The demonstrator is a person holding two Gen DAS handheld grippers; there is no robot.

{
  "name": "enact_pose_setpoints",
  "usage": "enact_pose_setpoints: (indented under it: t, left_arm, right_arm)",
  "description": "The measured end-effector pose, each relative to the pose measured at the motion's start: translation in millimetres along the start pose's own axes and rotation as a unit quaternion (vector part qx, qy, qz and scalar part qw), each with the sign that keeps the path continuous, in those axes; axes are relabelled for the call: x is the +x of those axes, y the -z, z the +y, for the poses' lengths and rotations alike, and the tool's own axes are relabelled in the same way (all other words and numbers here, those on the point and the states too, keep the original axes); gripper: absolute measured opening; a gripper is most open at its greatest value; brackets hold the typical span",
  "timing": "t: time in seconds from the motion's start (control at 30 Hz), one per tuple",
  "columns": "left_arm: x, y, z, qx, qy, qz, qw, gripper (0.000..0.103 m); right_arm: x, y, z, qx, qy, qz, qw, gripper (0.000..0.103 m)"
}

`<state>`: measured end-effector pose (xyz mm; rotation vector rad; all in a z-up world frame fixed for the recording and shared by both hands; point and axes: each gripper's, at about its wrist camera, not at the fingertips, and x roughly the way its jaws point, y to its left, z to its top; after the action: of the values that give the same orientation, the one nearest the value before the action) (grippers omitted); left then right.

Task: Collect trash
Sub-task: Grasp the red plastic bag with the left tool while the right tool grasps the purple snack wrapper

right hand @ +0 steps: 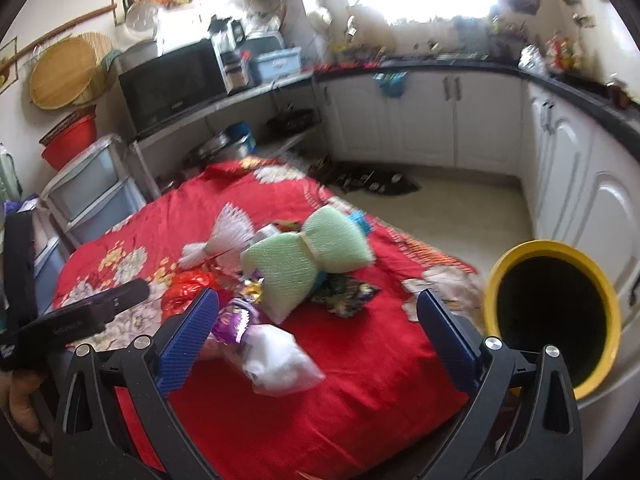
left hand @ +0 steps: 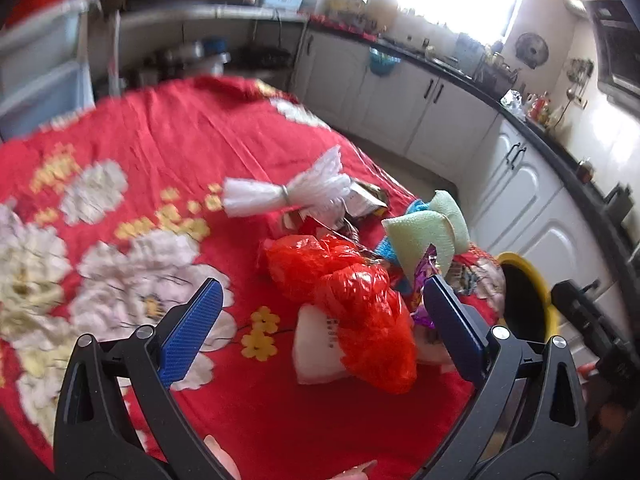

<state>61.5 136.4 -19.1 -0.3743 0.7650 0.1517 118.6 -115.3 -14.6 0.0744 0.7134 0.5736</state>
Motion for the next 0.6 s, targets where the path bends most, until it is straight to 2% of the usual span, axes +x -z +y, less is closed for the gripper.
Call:
enact_pose_setpoints:
  t: [0.1, 0.17, 0.3, 0.43, 0.57, 0.6]
  left_arm:
    - [15.3, -12.6, 15.3, -0.046, 0.044, 0.03, 0.9975, 0.092]
    - [31.2, -19.7, 28.6, -0.084, 0.066, 0.057, 0.9927, 0.092]
    - [54.0, -24.0, 39.8, -0.129, 0.094, 0.095, 0.9826, 0.091]
    - [74.5, -22.3, 45.2, -0.152, 0.094, 0.129, 0.9753, 0.089]
    - [85.0, -18.8, 46.4, -0.164, 0.094, 0.147, 0.9709, 0.082]
    - [87.1, -17.9, 46.3, -0.168, 0.096, 0.151, 0.9694, 0.077]
  right_arm:
    - [22.7, -7.2, 8.4, -0.003, -0.014, 0.042, 0.999, 0.08]
    - [35.8, -7.2, 12.8, 0.001, -0.026, 0.068, 0.997, 0.076]
    - [59.7, -4.2, 24.3, 0.007, -0.049, 0.11, 0.993, 0.068]
    - [74.1, -2.5, 31.8, 0.013, -0.061, 0.131, 0.989, 0.062]
    - [89.7, -0.7, 35.2, 0.022, -0.07, 0.158, 0.985, 0.05]
    - [93.2, -1.5, 34.1, 0.026, -0.072, 0.162, 0.984, 0.048]
